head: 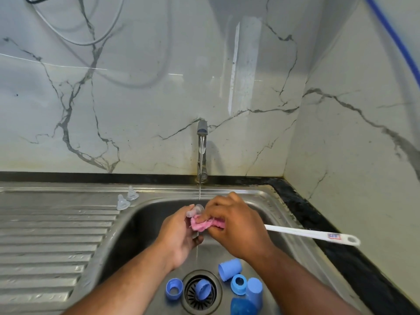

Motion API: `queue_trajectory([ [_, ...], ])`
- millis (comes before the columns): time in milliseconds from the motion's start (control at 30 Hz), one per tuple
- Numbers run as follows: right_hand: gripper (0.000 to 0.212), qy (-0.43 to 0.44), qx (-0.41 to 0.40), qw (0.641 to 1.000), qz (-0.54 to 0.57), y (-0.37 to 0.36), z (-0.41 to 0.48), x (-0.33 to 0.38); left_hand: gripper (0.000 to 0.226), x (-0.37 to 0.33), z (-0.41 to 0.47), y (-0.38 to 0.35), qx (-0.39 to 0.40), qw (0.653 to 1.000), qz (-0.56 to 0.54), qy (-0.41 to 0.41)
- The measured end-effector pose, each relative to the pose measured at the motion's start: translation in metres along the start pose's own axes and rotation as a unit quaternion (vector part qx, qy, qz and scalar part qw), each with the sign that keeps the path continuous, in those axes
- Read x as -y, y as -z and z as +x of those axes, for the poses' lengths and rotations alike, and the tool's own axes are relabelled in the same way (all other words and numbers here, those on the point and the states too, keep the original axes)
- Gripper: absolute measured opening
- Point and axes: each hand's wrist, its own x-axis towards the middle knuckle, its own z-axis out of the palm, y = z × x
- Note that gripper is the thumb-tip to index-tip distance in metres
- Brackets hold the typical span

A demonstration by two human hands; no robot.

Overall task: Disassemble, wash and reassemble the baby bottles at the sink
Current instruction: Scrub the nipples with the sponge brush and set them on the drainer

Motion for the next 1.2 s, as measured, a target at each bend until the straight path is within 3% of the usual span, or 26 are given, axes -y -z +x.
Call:
queue_trajectory([
  [100, 0.020, 0.001, 0.000, 0.999, -0.048, 0.002, -0.001, -0.003, 0.042, 0.001, -0.002, -0.001, -0.011, 1.000, 0.017, -0.007],
  [267, 0.021, -0.083, -0.076, 0.993, -0.036, 0.009, 0.000, -0.013, 0.027, -0.001, -0.003, 0.000, -0.010, 1.000, -0.027, -0.013],
  [467, 0.025, -0.105, -0.141, 0.984, -0.032, 0.012, 0.000, -0.011, 0.022, -0.002, -0.009, -0.011, -0.008, 0.998, -0.067, -0.004],
  [667, 0.026, -0.042, -0.032, 0.998, 0.030, 0.008, 0.000, -0.005, 0.017, -0.004, -0.011, -0.014, -0.028, 0.994, -0.109, -0.013],
  [833, 0.021, -0.145, -0.120, 0.982, -0.001, 0.015, 0.000, -0.014, 0.016, -0.003, -0.011, -0.016, -0.020, 0.994, -0.105, -0.015],
  [967, 0.023, -0.063, -0.041, 0.997, 0.008, 0.009, -0.001, 0.003, 0.017, -0.004, -0.011, -0.015, -0.030, 0.993, -0.110, -0.033],
  [1100, 0.018, -0.175, -0.115, 0.978, -0.011, 0.016, 0.000, -0.018, 0.019, -0.001, -0.009, -0.016, -0.025, 0.992, -0.118, -0.033],
  [1200, 0.022, -0.105, -0.073, 0.992, -0.010, 0.011, -0.001, -0.004, 0.019, -0.001, -0.009, -0.016, -0.024, 0.991, -0.121, -0.044],
])
